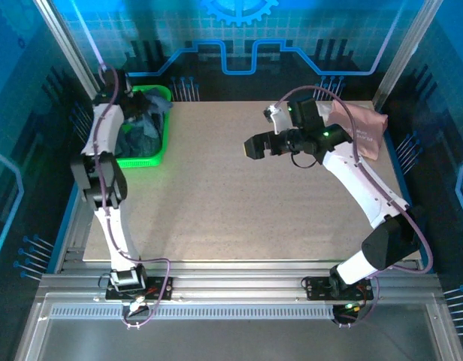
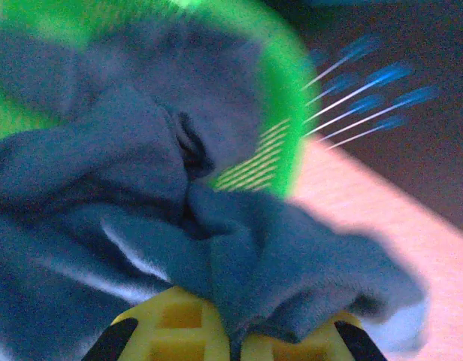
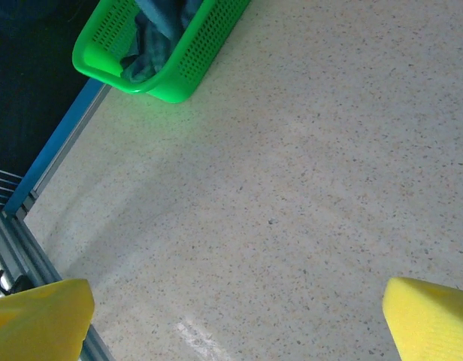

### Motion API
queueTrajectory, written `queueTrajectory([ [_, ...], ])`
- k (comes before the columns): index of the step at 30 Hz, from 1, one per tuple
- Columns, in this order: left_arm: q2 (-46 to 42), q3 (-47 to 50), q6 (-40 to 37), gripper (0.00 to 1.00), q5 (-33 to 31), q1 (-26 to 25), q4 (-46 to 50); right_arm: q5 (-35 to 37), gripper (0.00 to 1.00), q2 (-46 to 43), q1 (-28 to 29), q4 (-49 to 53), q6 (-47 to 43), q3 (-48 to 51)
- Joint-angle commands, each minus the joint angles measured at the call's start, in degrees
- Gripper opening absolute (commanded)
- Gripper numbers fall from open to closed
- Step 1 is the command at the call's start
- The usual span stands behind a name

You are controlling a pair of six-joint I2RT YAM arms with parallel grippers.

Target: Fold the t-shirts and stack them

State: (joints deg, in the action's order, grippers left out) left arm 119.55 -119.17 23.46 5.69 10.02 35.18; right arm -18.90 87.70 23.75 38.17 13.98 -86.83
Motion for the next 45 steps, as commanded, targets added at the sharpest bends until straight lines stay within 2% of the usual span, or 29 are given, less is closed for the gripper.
queueTrajectory([
  [1,-16.79,-5.87,-7.15,0.0,2.49,-6.61,-7.63,-0.38,1.0,-1.47,-2.22,-2.84,2.89,1.68],
  [4,-18.25,-17.0,-8.92,0.0,3.14,-13.45,-3.28,-0.09,1.0,-1.83,-3.79,-4.97,4.88,3.15],
  [8,-15.41,-28.61,-2.12,0.0,9.48,-17.4,-5.22,0.39,1.0,-2.68,-5.56,-7.01,6.48,4.68],
  [13,-11.49,-34.16,7.2,0.0,14.57,-20.04,-12.67,0.71,1.0,-5.17,-7.78,-8.71,7.79,7.5],
  [17,-9.24,-33.95,10.66,0.0,16.31,-22.89,-14.93,1.17,1.0,-7.86,-9.98,-8.95,8.17,10.51],
  [22,-10.06,-19.77,11.72,0.0,16.8,-26.82,-19.32,1.63,1.0,-11.65,-13.78,-9.74,8.42,16.38],
  [29,-14.44,13.44,16.08,0.0,14.15,-29.79,-34.73,2.99,1.0,-14.22,-16.59,-9.67,8.69,22.86],
  [30,-14.67,19.4,17.09,0.08,13.37,-29.73,-36.78,3.06,1.0,-13.99,-16.63,-9.37,8.87,23.69],
  [31,-14.62,24.77,17.16,0.39,11.95,-29.47,-37.53,2.8,1.0,-13.68,-16.5,-9.12,9.1,24.22],
  [35,-13.94,37.77,21.32,0.95,8.3,-24.99,-36.64,2.38,1.0,-11.38,-14.12,-4.42,8.12,24.63],
  [36,-14.66,38.94,21.93,0.99,6.9,-23.78,-35.07,3.01,1.0,-10.87,-12.86,-2.62,7.1,24.69],
  [39,-18.7,39.38,19.75,0.99,2.96,-21.01,-27.33,6.21,1.0,-9.89,-9.54,1.56,6.12,25.69],
  [42,-22.28,37.56,15.65,0.99,-0.4,-20.47,-16.91,7.42,1.0,-9.49,-8.12,1.69,8.34,28.95],
  [45,-24.84,40.25,15.37,0.99,3.55,-21.54,-13.86,6.02,1.0,-7.41,-7.61,-1.62,11.57,31.16],
])
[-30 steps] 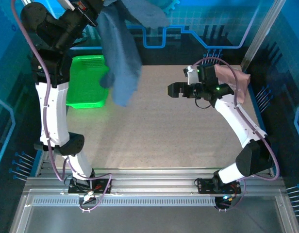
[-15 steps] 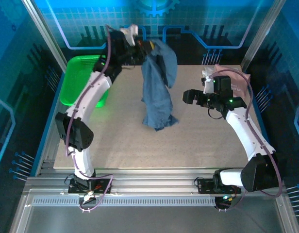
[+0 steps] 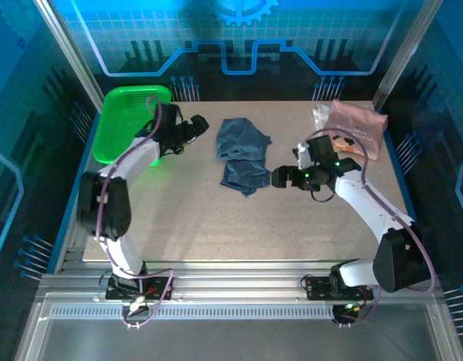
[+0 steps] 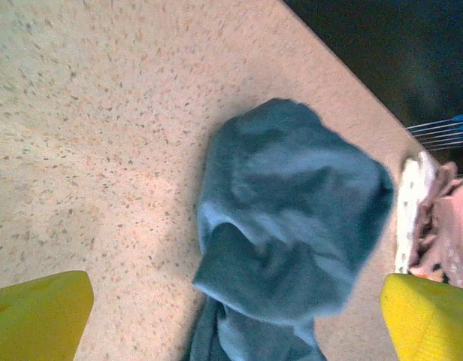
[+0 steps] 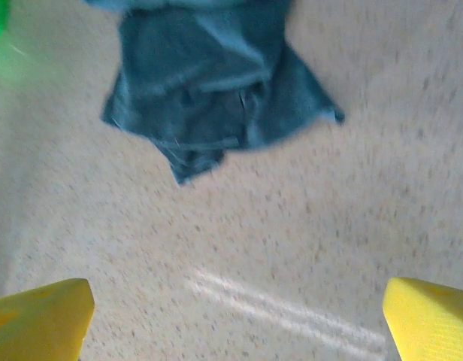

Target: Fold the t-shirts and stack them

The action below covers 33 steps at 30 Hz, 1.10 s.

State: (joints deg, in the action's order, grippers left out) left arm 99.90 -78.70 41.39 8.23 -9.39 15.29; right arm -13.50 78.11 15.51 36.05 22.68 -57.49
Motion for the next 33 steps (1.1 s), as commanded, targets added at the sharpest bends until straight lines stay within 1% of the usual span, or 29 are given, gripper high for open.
queueTrajectory([
  [1,-5.65,1.47,-2.37,0.99,4.01,-3.09,5.06,0.34,1.0,3.74,1.03,-0.49,3.54,1.62],
  [3,-5.39,3.03,-2.85,0.98,7.96,-5.67,5.84,0.02,1.0,7.14,1.37,-2.53,4.59,0.74],
  [5,-4.49,4.62,-3.24,0.93,10.97,-8.34,6.28,0.05,0.99,11.57,1.23,-5.03,6.29,-0.29],
  [7,-3.23,6.32,-2.98,0.89,13.59,-10.35,5.05,-0.27,0.95,15.69,0.71,-7.11,8.02,-1.59],
  [10,-0.14,5.51,-3.85,0.81,15.61,-12.8,5.73,-1.35,0.89,20.74,0.25,-10.5,10.25,-3.96],
  [13,3.35,3.38,-4.74,0.73,15.49,-14.33,7.8,-0.91,0.87,24.15,0.07,-11.58,11.19,-6.97],
  [15,4.86,3.18,-4.18,0.69,15.35,-14.6,7.66,0.31,0.85,25.85,-0.03,-11.28,11.59,-8.84],
  [23,9.69,-0.02,-3.86,0.65,13.31,-15.37,6.92,1.74,0.76,30.48,-1.27,-10.5,14.51,-12.72],
  [29,14.31,-4.22,-4.12,0.58,12.33,-15.64,9.19,2.36,0.64,33.88,-1.31,-9.14,15.91,-15.5],
  [33,17.52,-7.53,-5.42,0.52,12.03,-15.84,14.01,2.48,0.53,35.01,-1.27,-8.59,16.7,-16.6],
])
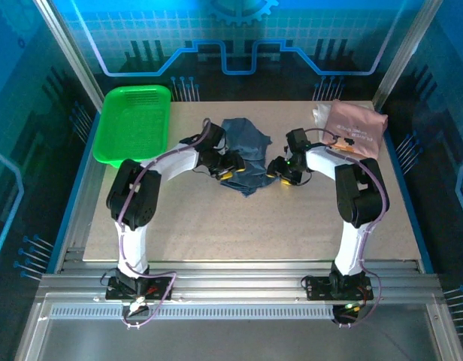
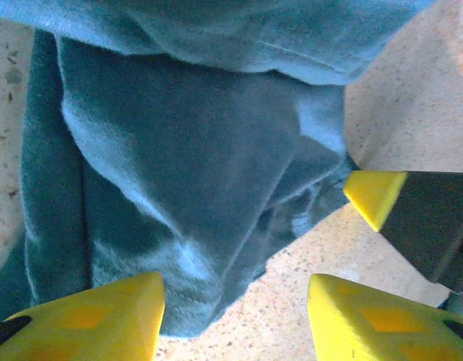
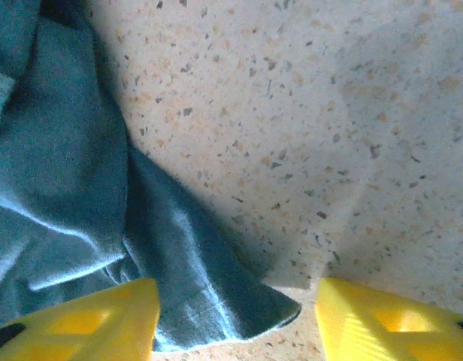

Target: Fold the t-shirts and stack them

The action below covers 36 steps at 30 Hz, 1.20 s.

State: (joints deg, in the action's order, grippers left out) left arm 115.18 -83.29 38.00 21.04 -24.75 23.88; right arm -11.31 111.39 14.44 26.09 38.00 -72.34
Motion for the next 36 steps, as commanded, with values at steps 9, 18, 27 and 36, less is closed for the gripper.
queueTrajectory([
  [9,7.35,-8.11,-6.02,0.36,-1.44,-1.17,12.84,-1.11,0.12,2.14,-0.37,1.63,-0.31,-4.31],
  [18,5.05,-8.91,-9.31,0.0,-6.16,-1.0,13.63,-0.83,0.0,-5.39,-0.37,3.11,-2.01,-4.28],
  [27,-6.92,-8.5,-8.06,0.0,-9.97,-0.18,6.88,-0.54,0.0,-16.12,-1.4,4.89,-5.95,-6.59],
  [36,-15.04,-19.08,-7.81,0.0,-11.02,1.84,3.73,-3.87,0.0,-24.76,-3.35,0.9,-10.95,-13.86],
])
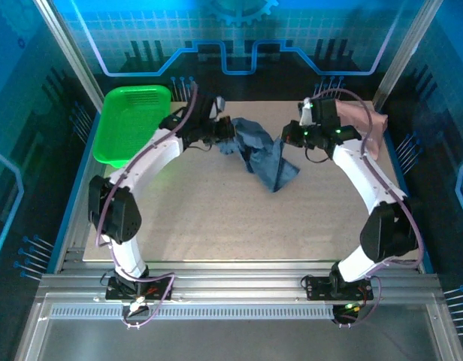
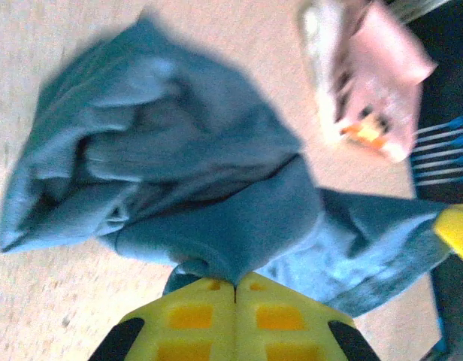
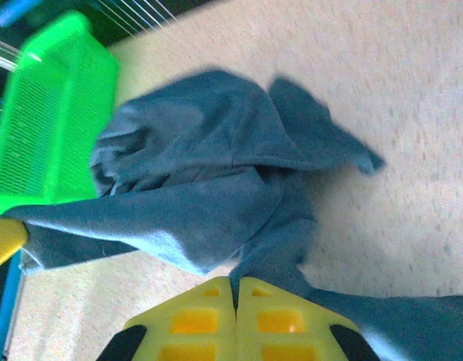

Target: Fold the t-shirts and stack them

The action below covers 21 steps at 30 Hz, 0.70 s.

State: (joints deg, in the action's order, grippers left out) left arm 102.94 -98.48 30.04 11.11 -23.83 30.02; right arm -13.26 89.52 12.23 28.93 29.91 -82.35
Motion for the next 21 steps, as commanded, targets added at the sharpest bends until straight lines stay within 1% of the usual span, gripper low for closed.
queueTrajectory([
  [1,-3.31,-5.43,0.25,0.0,-1.09,1.42,-2.51,-2.1,0.0,-3.03,-1.68,-1.68,-3.52,-5.49],
  [3,-4.04,-8.38,0.2,0.0,-1.01,2.76,-2.6,-1.95,0.0,-2.71,-3.03,-0.54,-4.63,-9.36],
  [8,-4.17,-16.92,0.36,0.0,-0.04,8.88,-1.38,-1.75,0.0,0.13,-6.62,3.46,-7.84,-20.0],
  [12,-5.64,-19.5,0.09,0.0,-0.7,13.48,-1.23,1.54,0.0,1.23,-8.97,6.89,-9.33,-25.62],
  [16,-8.4,-18.5,0.03,0.0,-1.14,16.51,-1.93,2.73,0.01,1.37,-13.89,10.49,-4.84,-26.38],
  [19,-10.6,-16.57,0.5,0.0,-1.08,18.71,-3.08,2.35,0.01,-0.33,-17.82,9.03,-0.79,-22.73],
  [21,-11.53,-16.22,1.26,0.0,-0.75,20.36,-3.88,0.59,0.01,-1.45,-21.16,7.05,2.76,-20.67],
])
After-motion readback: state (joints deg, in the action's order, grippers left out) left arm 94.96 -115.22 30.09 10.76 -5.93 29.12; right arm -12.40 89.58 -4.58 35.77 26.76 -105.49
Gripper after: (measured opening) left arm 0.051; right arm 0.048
